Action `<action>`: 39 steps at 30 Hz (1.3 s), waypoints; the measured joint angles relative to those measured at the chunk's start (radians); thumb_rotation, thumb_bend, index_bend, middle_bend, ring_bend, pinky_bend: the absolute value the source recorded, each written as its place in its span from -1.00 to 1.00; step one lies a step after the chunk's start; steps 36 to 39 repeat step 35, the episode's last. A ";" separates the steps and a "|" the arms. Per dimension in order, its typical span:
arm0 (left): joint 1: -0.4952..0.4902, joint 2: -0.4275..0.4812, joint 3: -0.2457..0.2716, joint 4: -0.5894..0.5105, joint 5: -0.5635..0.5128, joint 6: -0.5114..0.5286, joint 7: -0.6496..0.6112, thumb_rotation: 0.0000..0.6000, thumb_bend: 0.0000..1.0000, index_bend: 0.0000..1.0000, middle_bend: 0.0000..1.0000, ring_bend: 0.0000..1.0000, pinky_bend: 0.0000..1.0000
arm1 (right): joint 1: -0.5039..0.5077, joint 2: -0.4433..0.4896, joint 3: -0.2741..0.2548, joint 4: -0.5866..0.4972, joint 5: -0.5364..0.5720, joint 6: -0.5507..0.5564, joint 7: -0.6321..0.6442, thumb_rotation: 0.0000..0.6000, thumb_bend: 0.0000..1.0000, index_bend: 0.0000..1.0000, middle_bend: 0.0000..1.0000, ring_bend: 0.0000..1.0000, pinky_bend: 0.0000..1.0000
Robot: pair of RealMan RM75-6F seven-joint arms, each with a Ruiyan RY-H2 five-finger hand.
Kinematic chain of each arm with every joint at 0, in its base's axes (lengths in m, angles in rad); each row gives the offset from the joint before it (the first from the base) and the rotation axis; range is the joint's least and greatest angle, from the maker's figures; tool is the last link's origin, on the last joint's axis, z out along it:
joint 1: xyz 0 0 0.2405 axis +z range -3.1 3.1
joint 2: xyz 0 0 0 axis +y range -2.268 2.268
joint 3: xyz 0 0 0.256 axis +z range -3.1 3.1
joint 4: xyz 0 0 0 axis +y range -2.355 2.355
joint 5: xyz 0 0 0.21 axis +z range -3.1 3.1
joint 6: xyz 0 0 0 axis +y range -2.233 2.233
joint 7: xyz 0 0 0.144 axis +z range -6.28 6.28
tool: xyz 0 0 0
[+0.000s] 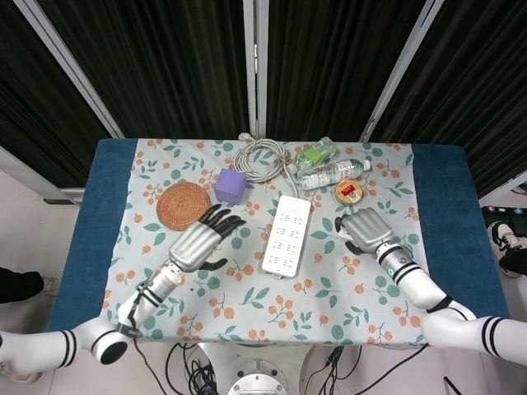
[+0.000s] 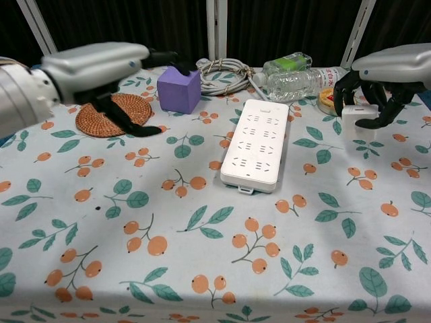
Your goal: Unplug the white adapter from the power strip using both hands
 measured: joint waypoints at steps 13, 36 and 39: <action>0.228 0.191 -0.001 -0.057 -0.057 0.242 -0.087 1.00 -0.57 -0.77 -0.73 -0.87 -0.97 | -0.043 0.017 0.017 -0.019 -0.032 0.054 0.072 1.00 -0.33 -1.00 -0.82 -0.92 -0.53; 0.623 0.326 0.095 -0.056 -0.148 0.505 -0.118 1.00 -0.57 -0.76 -0.73 -0.87 -1.00 | -0.596 0.163 -0.120 -0.067 -0.438 0.738 0.413 1.00 -0.32 -1.00 -0.75 -0.96 -0.69; 0.623 0.326 0.095 -0.056 -0.148 0.505 -0.118 1.00 -0.57 -0.76 -0.73 -0.87 -1.00 | -0.596 0.163 -0.120 -0.067 -0.438 0.738 0.413 1.00 -0.32 -1.00 -0.75 -0.96 -0.69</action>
